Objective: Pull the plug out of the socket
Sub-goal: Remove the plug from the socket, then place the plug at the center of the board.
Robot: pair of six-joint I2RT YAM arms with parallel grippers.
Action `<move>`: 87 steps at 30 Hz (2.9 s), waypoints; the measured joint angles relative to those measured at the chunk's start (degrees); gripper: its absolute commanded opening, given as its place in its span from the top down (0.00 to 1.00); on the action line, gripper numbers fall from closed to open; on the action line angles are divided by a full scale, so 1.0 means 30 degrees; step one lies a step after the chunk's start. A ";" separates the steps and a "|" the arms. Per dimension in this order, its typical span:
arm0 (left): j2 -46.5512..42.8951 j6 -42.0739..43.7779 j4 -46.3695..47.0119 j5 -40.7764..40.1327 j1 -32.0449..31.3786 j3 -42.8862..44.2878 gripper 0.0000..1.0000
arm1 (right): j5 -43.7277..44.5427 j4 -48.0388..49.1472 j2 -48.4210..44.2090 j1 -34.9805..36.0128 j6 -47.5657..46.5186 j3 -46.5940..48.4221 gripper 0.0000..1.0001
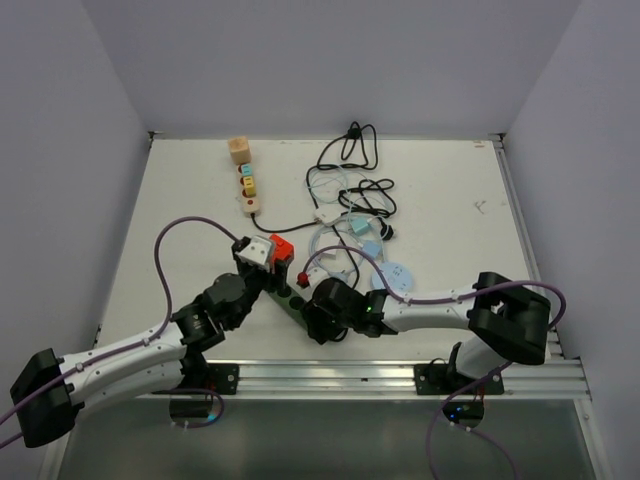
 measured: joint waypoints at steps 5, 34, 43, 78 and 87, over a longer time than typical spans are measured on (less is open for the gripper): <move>0.0452 -0.0102 0.0342 -0.0036 0.0000 0.0000 1.00 | 0.0131 -0.0087 0.0058 0.0000 0.0066 0.0087 1.00; 1.8309 -0.3373 0.1865 0.5034 0.6732 1.2692 1.00 | 0.2914 0.1457 -0.3082 -0.0852 0.3774 -0.3483 0.41; 2.1638 -0.5253 0.1974 0.8109 0.9347 1.4112 0.94 | 0.2790 0.1639 -0.3155 -0.0874 0.3759 -0.3599 0.40; 2.2017 -0.5246 -0.0947 0.8976 1.0054 1.5693 0.00 | 0.2186 0.2157 -0.3825 -0.0998 0.3388 -0.4175 0.35; 1.7274 -0.4444 -0.3417 0.7074 1.0054 1.5773 0.01 | 0.2463 0.1056 -0.3716 -0.0984 0.3789 -0.3701 0.48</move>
